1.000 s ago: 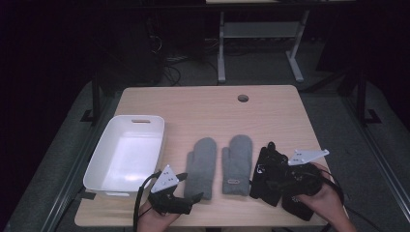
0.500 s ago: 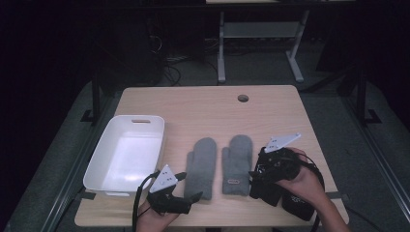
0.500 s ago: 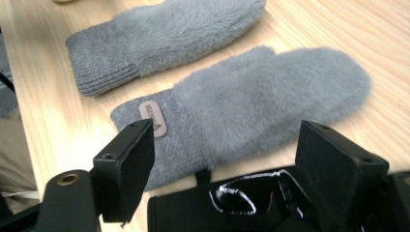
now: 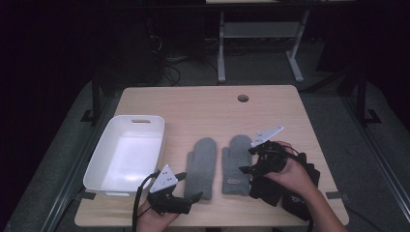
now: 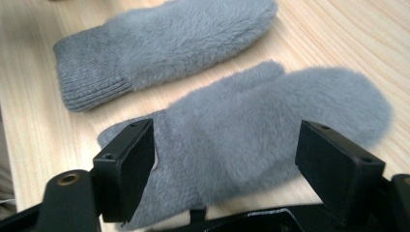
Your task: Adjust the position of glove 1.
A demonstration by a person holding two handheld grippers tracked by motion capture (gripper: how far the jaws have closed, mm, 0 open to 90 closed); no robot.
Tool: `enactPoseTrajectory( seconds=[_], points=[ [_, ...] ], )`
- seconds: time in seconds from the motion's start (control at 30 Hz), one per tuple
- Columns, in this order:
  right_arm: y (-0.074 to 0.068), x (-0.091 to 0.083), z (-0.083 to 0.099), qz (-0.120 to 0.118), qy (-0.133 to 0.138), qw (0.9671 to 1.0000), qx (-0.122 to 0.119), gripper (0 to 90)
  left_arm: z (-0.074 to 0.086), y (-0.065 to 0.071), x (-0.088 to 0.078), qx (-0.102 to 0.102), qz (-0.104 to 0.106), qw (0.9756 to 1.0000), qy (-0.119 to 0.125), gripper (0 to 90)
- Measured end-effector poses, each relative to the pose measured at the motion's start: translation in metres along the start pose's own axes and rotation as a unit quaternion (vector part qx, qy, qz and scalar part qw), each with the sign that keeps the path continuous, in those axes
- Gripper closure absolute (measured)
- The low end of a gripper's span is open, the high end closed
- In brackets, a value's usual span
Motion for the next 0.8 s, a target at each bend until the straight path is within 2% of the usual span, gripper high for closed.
enactPoseTrajectory(
  seconds=[0.33, 0.57, 0.7, 0.8],
  points=[
    [0.003, 0.029, -0.006, 0.002, -0.028, 0.9995, -0.013, 25.4, 0.0, 0.0, 0.0, 0.0, 0.0, 1.0, 0.001, 17.6],
    [0.008, 0.04, -0.006, -0.002, -0.037, 0.9993, -0.002, 31.7, 0.0, 0.0, 0.0, -0.001, -0.001, 1.0, 0.0, 17.6],
    [0.011, 0.048, -0.003, -0.004, -0.046, 0.9989, 0.001, 37.7, -0.001, 0.0, -0.001, 0.0, -0.002, 1.0, 0.001, 17.6],
    [0.012, 0.054, -0.001, 0.007, -0.06, 0.9982, -0.006, 45.0, 0.0, 0.0, 0.0, 0.0, -0.002, 1.0, 0.0, 17.6]
  ],
)
Point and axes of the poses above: each handheld gripper's, and its own axes: x roughly forward along the jaws, z roughly out of its underside, y roughly to its right, the point moved 3 cm from there along x, roughly forward along the jaws, and after that the axes turned 7 degrees about z, right-handed, at the moved point
